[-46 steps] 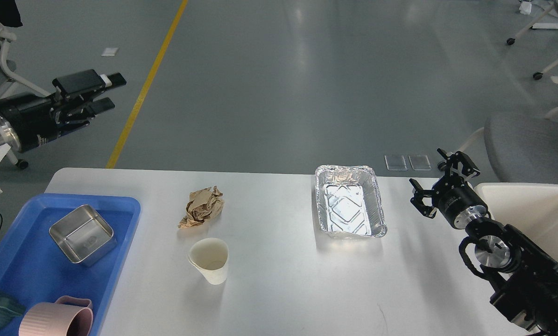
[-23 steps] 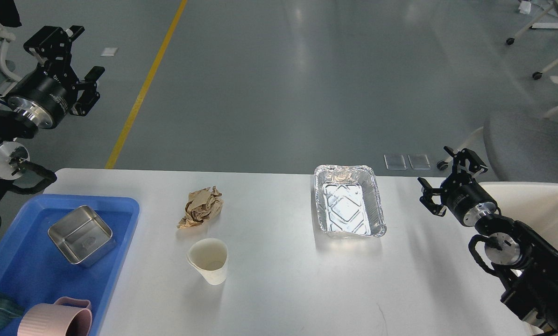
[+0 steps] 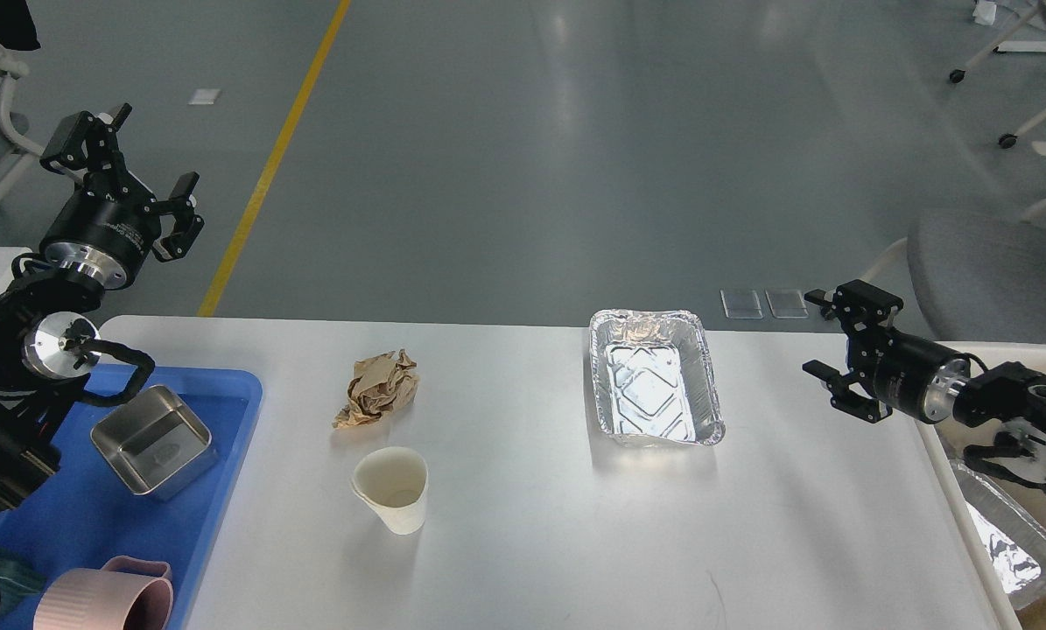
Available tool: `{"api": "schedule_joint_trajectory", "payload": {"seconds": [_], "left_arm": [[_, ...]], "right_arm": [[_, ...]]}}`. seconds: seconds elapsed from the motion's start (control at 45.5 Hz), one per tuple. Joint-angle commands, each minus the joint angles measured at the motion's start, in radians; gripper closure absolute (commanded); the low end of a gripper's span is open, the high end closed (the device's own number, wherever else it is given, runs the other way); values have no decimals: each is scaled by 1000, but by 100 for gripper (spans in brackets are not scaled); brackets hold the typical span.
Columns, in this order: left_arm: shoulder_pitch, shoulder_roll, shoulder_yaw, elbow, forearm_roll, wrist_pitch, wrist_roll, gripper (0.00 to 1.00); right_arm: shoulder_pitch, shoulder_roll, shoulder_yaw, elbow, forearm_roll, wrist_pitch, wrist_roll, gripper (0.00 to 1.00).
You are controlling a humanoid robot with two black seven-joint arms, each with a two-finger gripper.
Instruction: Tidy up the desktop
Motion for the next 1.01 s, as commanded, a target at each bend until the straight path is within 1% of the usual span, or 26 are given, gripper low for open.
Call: {"api": "schedule_joint_trajectory", "payload": {"seconds": [0.0,0.088,0.198,0.264,0.329,0.395,0.461,0.483,0.549,0.659,0.791,0.944,0.988], "left_arm": [[1,0,0,0,-1,-16,-18,3],[2,0,0,0,-1,-27,-19,3],[8,0,0,0,-1,-33,-19,3],[10,0,0,-2,2,-33,-19,3],[19,0,0,0,2,-33,-19,3],[24,-2,2,-2,2,-33,-18,3],[24,-3,3,-2,2,-32,-18,3],[28,-3,5,0,2,-33,-18,3],[30,-3,5,0,2,-33,-18,3],[30,-3,6,0,2,-33,-18,3],[30,-3,8,0,2,-32,-16,3],[30,-5,12,0,2,-32,-16,3],[30,-5,14,0,2,-33,-16,3]], "right_arm": [[8,-215,-69,196,-30,56,-24,0],[6,-393,-67,356,-58,85,-25,0],[9,-623,-59,568,-60,99,-24,0],[11,-741,-50,678,-58,105,-24,0],[11,-841,-32,755,-58,114,-19,0],[12,-917,-15,763,-53,138,-12,0],[26,-944,-6,763,-53,169,-10,0],[56,-973,13,763,-53,225,-10,0],[93,-995,22,763,-53,298,-10,0],[172,-1026,27,763,-52,372,-10,0],[207,-1020,28,763,-52,398,-12,0],[192,-1004,27,763,-60,389,-18,0],[186,-974,23,763,-67,378,-21,0]]}}
